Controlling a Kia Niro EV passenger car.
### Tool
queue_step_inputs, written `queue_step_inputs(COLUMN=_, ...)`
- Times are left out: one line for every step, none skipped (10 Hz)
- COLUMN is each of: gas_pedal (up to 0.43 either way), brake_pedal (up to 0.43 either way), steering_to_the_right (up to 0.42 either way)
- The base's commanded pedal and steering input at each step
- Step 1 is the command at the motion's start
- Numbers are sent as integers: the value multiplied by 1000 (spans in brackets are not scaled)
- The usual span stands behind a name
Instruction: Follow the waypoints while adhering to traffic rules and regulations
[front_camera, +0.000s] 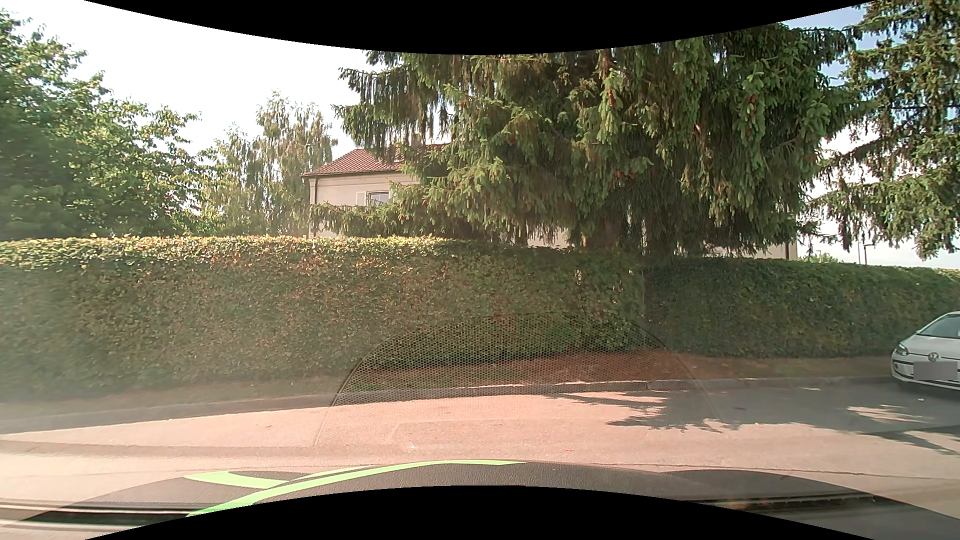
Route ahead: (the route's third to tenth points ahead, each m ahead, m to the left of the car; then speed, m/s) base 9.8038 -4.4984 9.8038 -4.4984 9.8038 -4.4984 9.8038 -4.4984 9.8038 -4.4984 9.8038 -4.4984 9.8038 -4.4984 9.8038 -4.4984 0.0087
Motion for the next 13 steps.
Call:
queue_step_inputs(gas_pedal=0, brake_pedal=262, steering_to_the_right=9)
queue_step_inputs(gas_pedal=0, brake_pedal=262, steering_to_the_right=9)
queue_step_inputs(gas_pedal=0, brake_pedal=262, steering_to_the_right=9)
queue_step_inputs(gas_pedal=0, brake_pedal=262, steering_to_the_right=9)
queue_step_inputs(gas_pedal=0, brake_pedal=262, steering_to_the_right=9)
queue_step_inputs(gas_pedal=0, brake_pedal=256, steering_to_the_right=9)
queue_step_inputs(gas_pedal=0, brake_pedal=238, steering_to_the_right=9)
queue_step_inputs(gas_pedal=0, brake_pedal=195, steering_to_the_right=9)
queue_step_inputs(gas_pedal=0, brake_pedal=146, steering_to_the_right=9)
queue_step_inputs(gas_pedal=0, brake_pedal=104, steering_to_the_right=9)
queue_step_inputs(gas_pedal=0, brake_pedal=73, steering_to_the_right=9)
queue_step_inputs(gas_pedal=0, brake_pedal=43, steering_to_the_right=9)
queue_step_inputs(gas_pedal=0, brake_pedal=18, steering_to_the_right=9)
